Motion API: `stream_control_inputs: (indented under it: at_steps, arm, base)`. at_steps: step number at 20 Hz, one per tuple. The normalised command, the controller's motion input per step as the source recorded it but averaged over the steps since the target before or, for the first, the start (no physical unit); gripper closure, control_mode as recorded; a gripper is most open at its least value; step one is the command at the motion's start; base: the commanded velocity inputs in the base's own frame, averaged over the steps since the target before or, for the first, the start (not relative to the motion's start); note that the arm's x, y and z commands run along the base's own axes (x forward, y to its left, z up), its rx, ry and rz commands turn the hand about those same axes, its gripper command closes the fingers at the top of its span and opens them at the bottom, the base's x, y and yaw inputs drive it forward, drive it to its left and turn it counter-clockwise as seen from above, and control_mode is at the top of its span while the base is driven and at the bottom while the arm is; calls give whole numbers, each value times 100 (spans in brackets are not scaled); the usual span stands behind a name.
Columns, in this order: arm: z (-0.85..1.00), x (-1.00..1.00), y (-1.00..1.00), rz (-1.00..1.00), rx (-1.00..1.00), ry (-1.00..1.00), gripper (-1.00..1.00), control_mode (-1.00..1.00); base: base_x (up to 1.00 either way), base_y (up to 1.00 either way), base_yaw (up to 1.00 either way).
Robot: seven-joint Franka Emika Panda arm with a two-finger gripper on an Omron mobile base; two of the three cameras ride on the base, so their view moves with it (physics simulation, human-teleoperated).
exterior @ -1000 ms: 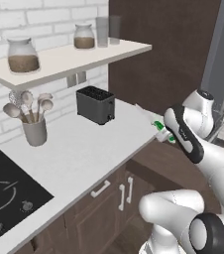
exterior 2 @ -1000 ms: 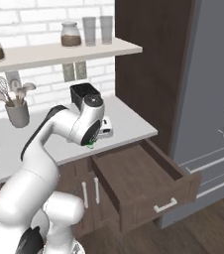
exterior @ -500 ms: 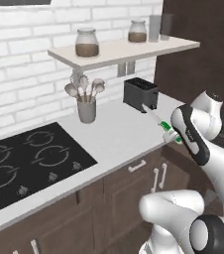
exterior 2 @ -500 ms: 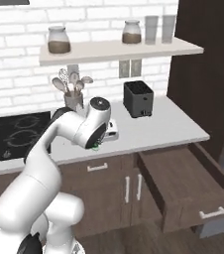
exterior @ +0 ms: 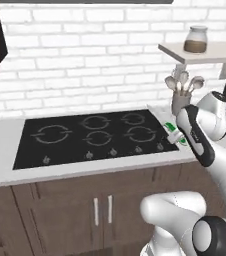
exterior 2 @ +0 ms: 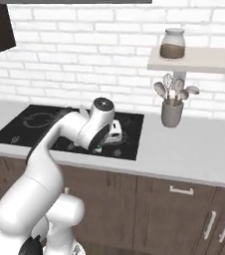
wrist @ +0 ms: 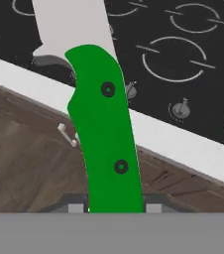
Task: Pick up the knife from the drawer and place it on the cutting board. Then place the meat from the plate to the cutting board.
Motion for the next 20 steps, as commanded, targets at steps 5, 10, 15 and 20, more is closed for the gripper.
stream_control_inputs:
  at_steps: [5,10,15,20]
  arm:
    - [0,0,0,0,0,0,100,100]
    - [0,0,0,0,0,0,100,100]
    - [0,0,0,0,0,0,100,100]
    - [0,0,0,0,0,0,100,100]
  base:
    - [-5,80,79]
    - [-9,81,74]
    - [-2,78,55]
    - [0,67,63]
